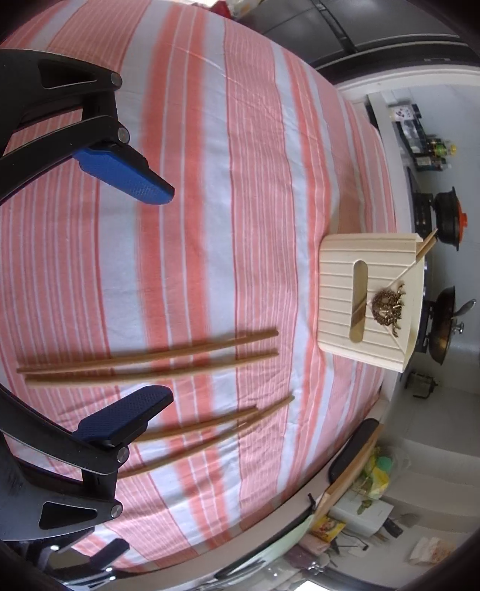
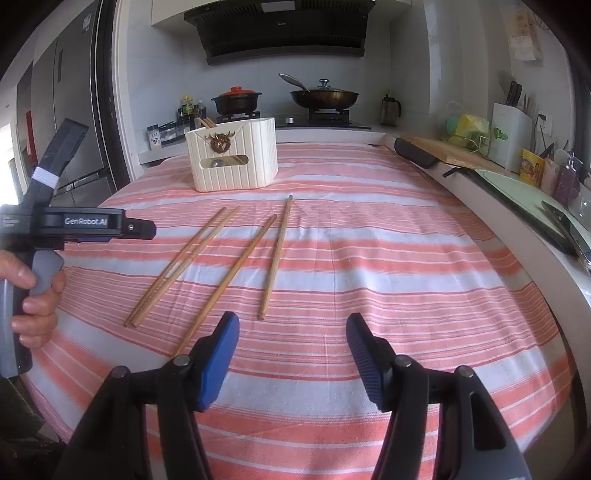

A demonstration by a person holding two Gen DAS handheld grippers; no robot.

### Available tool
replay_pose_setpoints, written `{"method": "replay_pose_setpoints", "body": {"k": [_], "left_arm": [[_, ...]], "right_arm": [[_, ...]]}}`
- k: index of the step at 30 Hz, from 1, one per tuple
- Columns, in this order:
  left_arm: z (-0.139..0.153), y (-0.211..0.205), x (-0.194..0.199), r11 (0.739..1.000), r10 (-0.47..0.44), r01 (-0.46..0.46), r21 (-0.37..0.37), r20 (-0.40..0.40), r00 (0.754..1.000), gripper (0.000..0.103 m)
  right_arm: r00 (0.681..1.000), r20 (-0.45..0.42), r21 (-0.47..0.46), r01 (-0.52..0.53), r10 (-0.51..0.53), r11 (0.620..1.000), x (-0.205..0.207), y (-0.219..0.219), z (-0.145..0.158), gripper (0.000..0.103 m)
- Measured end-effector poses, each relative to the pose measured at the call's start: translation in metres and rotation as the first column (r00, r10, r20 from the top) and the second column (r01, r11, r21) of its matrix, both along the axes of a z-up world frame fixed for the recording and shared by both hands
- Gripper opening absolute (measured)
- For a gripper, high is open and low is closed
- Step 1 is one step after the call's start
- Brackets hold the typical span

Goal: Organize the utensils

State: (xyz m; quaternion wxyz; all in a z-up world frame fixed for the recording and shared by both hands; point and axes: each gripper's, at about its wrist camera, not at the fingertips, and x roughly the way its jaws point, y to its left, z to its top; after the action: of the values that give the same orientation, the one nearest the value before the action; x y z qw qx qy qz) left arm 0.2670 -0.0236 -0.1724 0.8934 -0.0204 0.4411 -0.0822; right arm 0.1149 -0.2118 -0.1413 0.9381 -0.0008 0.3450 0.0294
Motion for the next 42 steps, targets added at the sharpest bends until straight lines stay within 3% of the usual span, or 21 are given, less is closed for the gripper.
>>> {"method": "replay_pose_setpoints", "body": {"k": [9, 18, 21, 23, 24, 31, 36, 39, 40, 41, 42], "left_arm": [[-0.018, -0.017, 0.034, 0.998, 0.006, -0.005, 0.055, -0.023, 1.000, 0.099], [-0.036, -0.027, 0.044, 0.992, -0.009, 0.014, 0.124, -0.044, 0.999, 0.095], [-0.034, -0.026, 0.040, 0.993, -0.034, 0.036, 0.109, -0.027, 0.999, 0.079], [-0.031, -0.026, 0.038, 0.993, -0.042, 0.043, 0.106, -0.015, 0.999, 0.060], [-0.030, -0.027, 0.037, 0.993, -0.047, 0.048, 0.105, -0.010, 0.999, 0.055], [-0.029, -0.025, 0.031, 0.994, -0.039, 0.039, 0.104, -0.001, 0.999, 0.006], [-0.031, -0.007, 0.023, 0.995, 0.011, -0.011, 0.094, -0.008, 1.000, 0.005], [-0.031, 0.008, 0.016, 0.996, 0.048, -0.047, 0.082, -0.015, 0.999, 0.005], [-0.031, 0.014, 0.012, 0.995, 0.058, -0.056, 0.077, -0.018, 0.998, 0.005], [-0.031, 0.018, 0.009, 0.995, 0.065, -0.064, 0.074, -0.021, 0.998, 0.005], [-0.031, 0.023, 0.004, 0.995, 0.070, -0.068, 0.073, -0.020, 0.997, 0.005]], "right_arm": [[0.999, -0.020, 0.033, 0.027, -0.027, 0.999, -0.002, -0.013, -0.002, 0.062], [1.000, -0.022, 0.029, 0.017, -0.016, 0.999, -0.001, -0.010, -0.001, 0.062], [0.999, -0.035, 0.019, 0.024, -0.023, 1.000, 0.003, -0.012, 0.000, 0.062], [0.999, -0.045, 0.002, 0.026, -0.026, 1.000, 0.011, -0.013, 0.001, 0.062], [0.998, -0.055, -0.010, 0.024, -0.024, 1.000, 0.017, -0.013, 0.002, 0.062], [0.976, -0.211, -0.010, -0.052, 0.049, 0.999, 0.083, -0.006, -0.006, 0.061], [0.955, -0.277, -0.026, -0.113, 0.101, 0.993, 0.118, 0.016, -0.027, 0.041], [0.961, -0.260, -0.064, -0.109, 0.089, 0.992, 0.119, 0.024, -0.030, 0.033], [0.963, -0.256, -0.066, -0.099, 0.079, 0.993, 0.118, 0.024, -0.029, 0.025], [0.965, -0.256, -0.069, -0.082, 0.061, 0.994, 0.117, 0.022, -0.029, 0.007], [0.965, -0.258, -0.077, -0.073, 0.050, 0.994, 0.115, 0.021, -0.029, 0.007]]}}
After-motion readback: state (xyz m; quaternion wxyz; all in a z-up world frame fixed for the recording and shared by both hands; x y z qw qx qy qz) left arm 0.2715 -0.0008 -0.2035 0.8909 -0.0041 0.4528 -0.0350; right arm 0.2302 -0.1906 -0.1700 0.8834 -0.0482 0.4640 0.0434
